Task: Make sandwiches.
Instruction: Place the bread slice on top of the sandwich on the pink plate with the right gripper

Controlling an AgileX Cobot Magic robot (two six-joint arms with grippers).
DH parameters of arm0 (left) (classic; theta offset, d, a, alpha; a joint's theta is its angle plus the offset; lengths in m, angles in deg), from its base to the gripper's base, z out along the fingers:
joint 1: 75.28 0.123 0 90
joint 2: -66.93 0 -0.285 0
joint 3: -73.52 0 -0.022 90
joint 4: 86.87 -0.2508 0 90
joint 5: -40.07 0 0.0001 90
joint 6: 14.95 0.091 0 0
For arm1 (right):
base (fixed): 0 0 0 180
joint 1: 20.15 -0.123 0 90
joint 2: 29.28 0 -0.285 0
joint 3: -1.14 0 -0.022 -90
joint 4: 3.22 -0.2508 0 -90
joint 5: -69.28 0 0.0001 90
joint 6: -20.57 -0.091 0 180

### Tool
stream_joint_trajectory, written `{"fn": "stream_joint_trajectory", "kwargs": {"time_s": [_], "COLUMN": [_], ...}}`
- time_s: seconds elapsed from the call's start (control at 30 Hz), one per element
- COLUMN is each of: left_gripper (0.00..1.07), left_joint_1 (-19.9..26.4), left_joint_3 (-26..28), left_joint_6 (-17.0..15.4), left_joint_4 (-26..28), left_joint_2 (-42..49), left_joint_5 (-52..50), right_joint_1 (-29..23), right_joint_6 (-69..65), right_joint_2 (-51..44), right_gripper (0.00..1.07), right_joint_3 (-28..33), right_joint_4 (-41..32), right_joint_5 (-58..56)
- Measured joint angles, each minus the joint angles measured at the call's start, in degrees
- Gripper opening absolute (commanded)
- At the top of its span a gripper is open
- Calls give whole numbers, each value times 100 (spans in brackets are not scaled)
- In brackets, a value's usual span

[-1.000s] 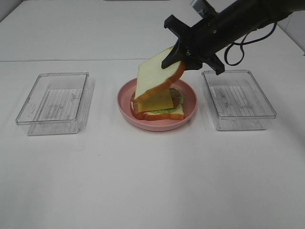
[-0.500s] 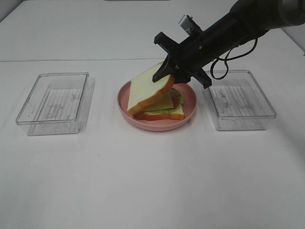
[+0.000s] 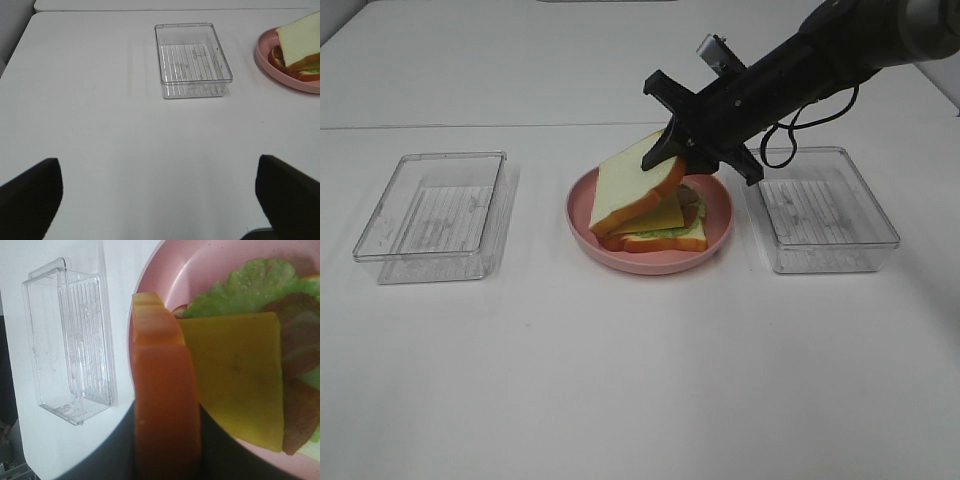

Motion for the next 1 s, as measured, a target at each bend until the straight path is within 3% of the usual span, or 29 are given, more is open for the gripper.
{"fn": "stream_joint_trajectory", "kwargs": {"time_s": [0.6, 0.67, 0.7, 0.77, 0.8, 0.83, 0.87, 0.9, 1.0], "left_gripper": [100, 100, 100, 100, 100, 100, 100, 100, 100], "left_joint_1": [0, 0, 0, 0, 0, 0, 0, 0, 0], "left_joint_3": [0, 0, 0, 0, 0, 0, 0, 0, 0], "left_joint_6": [0, 0, 0, 6, 6, 6, 6, 6, 6], "left_joint_4": [0, 0, 0, 0, 0, 0, 0, 0, 0], "left_joint_2": [0, 0, 0, 0, 0, 0, 0, 0, 0], "left_joint_5": [0, 0, 0, 0, 0, 0, 0, 0, 0], "right_joint_1": [6, 6, 6, 6, 6, 6, 6, 6, 11], "right_joint_6": [11, 11, 11, -34, -34, -46, -46, -86, -132], "right_joint_2": [264, 246, 246, 235, 235, 235, 235, 235, 235], "right_gripper": [0, 12, 12, 33, 33, 49, 49, 63, 75], "right_joint_3": [-34, -34, -34, -34, -34, -34, -34, -34, -46], "right_joint_4": [29, 120, 120, 269, 269, 418, 418, 619, 894], "right_joint_5": [-166, -166, -166, -166, -166, -166, -166, -172, -218]}}
